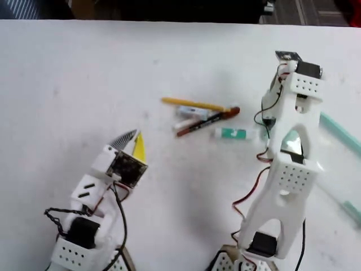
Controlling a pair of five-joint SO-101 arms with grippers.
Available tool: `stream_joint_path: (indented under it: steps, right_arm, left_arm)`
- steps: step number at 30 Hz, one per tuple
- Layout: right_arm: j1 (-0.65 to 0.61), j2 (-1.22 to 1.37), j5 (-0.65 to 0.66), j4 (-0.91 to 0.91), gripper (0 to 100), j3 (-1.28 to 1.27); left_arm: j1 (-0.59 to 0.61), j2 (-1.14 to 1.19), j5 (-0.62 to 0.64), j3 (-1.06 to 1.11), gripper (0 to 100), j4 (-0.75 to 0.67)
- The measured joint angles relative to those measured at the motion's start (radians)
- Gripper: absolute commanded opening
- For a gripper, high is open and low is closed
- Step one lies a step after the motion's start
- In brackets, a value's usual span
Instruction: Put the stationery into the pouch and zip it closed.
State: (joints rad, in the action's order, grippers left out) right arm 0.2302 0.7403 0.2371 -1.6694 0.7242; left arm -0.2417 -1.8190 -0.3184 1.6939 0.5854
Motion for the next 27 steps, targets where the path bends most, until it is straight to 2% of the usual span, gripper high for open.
stream_joint_path:
  steps: [4, 9, 13, 25, 27]
  right_arm:
    - [-0.021, 0.025, -0.052, 0.031, 20.7, 0.0]
    - [-0.029, 0.029, -0.066, 0.058, 1.0, 0.0]
    - [-0.025, 0.029, -0.066, 0.08, 6.1, -0.002]
    - [-0.025, 0.103, -0.066, 0.137, 7.3, 0.002]
    - [-0.025, 0.104, -0.066, 0.137, 11.3, 0.002]
  left_arm:
    - [0.0, 0.0, 0.0, 0.0, 6, 0.0]
    - [0.0, 0.0, 0.0, 0.0, 6, 0.0]
    - [0.0, 0.0, 0.0, 0.0, 6, 0.0]
    - [0.0, 0.0, 0.0, 0.0, 6, 0.0]
    - [0.0, 0.0, 0.0, 0.0, 6, 0.0]
